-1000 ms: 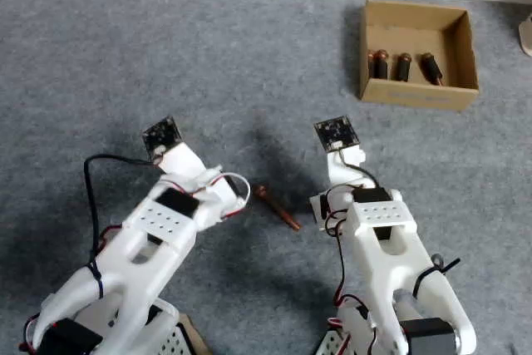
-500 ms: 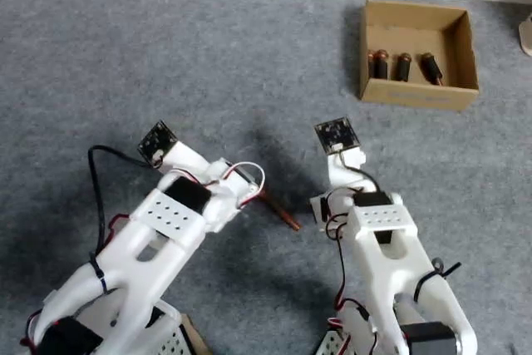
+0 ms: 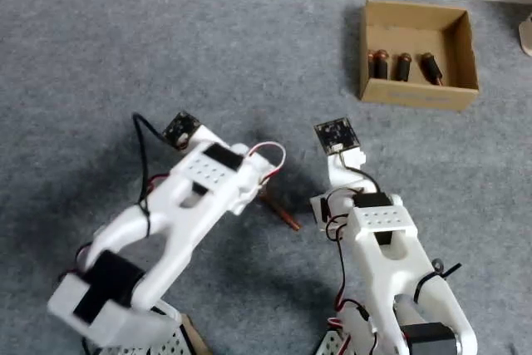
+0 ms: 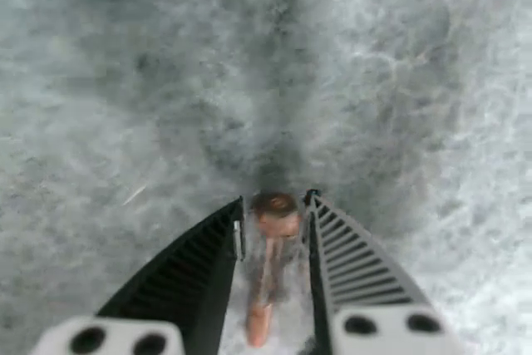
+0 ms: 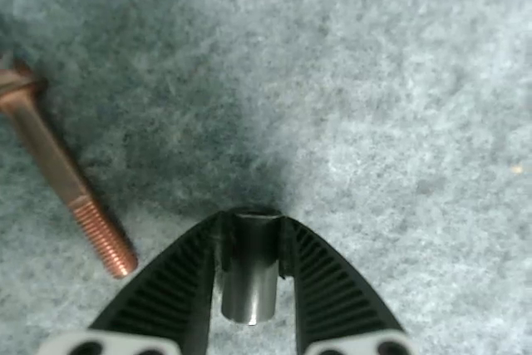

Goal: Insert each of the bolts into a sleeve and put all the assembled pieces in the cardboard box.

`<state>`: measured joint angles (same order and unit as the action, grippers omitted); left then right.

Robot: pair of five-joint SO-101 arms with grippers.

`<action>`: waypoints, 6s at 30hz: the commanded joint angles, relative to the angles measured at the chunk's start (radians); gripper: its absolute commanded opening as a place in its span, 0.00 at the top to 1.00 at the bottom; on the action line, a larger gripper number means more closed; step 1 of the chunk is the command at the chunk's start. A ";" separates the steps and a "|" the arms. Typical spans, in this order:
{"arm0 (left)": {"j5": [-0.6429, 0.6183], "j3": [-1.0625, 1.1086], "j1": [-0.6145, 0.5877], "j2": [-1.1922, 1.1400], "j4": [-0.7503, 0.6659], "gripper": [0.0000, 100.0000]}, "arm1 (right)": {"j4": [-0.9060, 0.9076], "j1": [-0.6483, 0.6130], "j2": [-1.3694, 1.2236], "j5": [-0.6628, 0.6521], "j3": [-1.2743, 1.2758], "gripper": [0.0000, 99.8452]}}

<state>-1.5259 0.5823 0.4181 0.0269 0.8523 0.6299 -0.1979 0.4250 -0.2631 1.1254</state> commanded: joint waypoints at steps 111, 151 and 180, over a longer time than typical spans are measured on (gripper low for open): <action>-0.339 -0.647 0.110 -0.113 0.827 0.99 | -0.053 0.171 0.312 0.110 0.128 0.99; 0.207 -0.398 -0.209 0.298 0.411 0.99 | -0.073 -0.107 1.411 -0.012 0.671 0.99; 0.879 0.053 -0.166 0.378 -0.649 0.99 | -0.268 -0.237 1.403 -0.011 0.673 0.99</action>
<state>-0.6575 0.6314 0.2371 0.3015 0.3353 0.3890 -0.4020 1.8136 -0.2723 1.6763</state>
